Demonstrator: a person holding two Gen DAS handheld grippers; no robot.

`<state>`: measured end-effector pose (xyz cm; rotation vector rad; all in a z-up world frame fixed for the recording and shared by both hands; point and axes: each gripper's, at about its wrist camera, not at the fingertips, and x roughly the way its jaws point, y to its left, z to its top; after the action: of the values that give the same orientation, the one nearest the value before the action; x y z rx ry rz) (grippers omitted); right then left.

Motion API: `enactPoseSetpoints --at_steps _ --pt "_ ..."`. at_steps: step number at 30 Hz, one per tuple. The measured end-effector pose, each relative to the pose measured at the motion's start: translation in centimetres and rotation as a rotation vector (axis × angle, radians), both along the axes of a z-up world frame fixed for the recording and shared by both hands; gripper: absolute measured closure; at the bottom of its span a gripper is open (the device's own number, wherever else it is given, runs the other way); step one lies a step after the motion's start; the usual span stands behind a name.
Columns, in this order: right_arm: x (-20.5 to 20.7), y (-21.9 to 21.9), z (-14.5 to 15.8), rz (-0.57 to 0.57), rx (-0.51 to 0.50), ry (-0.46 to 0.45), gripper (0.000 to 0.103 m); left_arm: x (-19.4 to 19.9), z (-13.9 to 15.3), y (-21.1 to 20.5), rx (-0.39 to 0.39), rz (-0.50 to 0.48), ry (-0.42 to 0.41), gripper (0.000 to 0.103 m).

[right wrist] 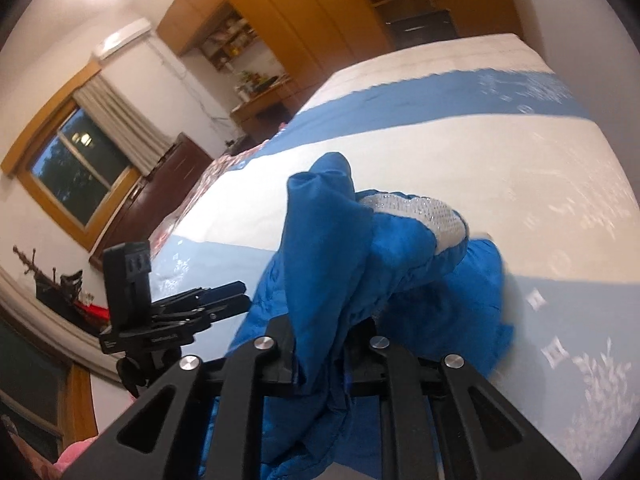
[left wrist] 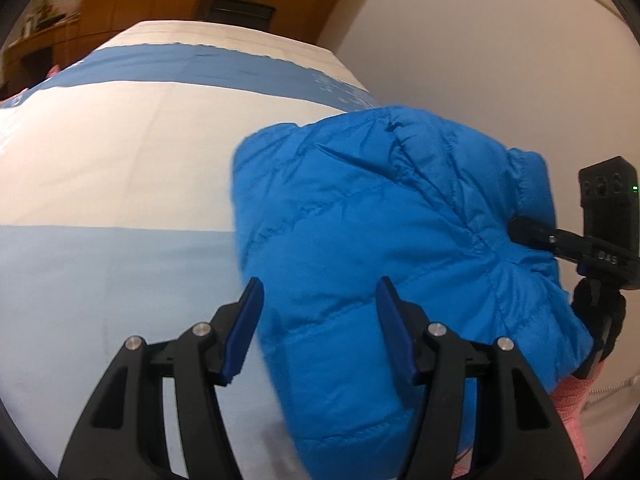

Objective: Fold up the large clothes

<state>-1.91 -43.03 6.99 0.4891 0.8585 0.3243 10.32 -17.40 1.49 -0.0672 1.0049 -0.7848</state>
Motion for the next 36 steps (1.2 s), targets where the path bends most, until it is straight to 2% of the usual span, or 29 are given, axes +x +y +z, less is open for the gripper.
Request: enactPoseSetpoints --at_steps 4,6,11,17,20,22,23,26,30,32,34,36 --pt "-0.2 -1.6 -3.4 -0.033 0.001 0.066 0.088 -0.4 -1.3 -2.7 0.039 -0.055 0.008 0.046" --pt "-0.6 -2.4 -6.3 -0.043 0.011 0.102 0.085 -0.7 -2.0 -3.7 0.068 -0.069 -0.004 0.046" --pt "-1.2 -3.9 -10.9 -0.048 0.098 0.104 0.080 -0.3 -3.1 -5.0 0.107 -0.094 -0.047 0.045" --pt "-0.8 -4.3 -13.1 -0.059 0.135 0.098 0.080 -0.7 -4.7 -4.9 0.124 -0.086 -0.066 0.043" --pt "-0.7 -4.1 -12.3 -0.058 0.115 0.119 0.077 -0.3 -4.4 -5.6 0.123 -0.079 -0.045 0.043" --pt "-1.0 -3.8 -10.9 -0.071 0.065 0.136 0.070 -0.1 -3.8 -5.5 0.121 -0.077 -0.033 0.044" --pt "-1.2 -3.3 -9.5 -0.082 0.004 0.133 0.066 -0.1 -3.4 -5.5 0.114 -0.076 -0.024 0.046" --pt "-2.7 -1.4 -5.7 -0.101 -0.165 0.083 0.066 -0.3 -2.3 -4.6 0.075 -0.076 -0.001 0.047" --pt "-4.1 2.1 -1.9 -0.090 -0.312 -0.001 0.066 -1.7 -0.7 -4.2 0.073 -0.061 -0.030 0.048" --pt "-4.6 4.1 -0.3 -0.055 -0.341 -0.045 0.066 -2.5 -0.6 -4.6 0.079 -0.064 -0.035 0.048" --pt "-5.1 6.3 0.6 0.033 -0.340 -0.083 0.066 -3.3 -0.9 -5.0 0.083 -0.088 -0.017 0.051" --pt "-4.9 7.9 0.4 0.102 -0.316 -0.062 0.068 -3.9 -1.5 -5.4 0.093 -0.100 -0.009 0.051"
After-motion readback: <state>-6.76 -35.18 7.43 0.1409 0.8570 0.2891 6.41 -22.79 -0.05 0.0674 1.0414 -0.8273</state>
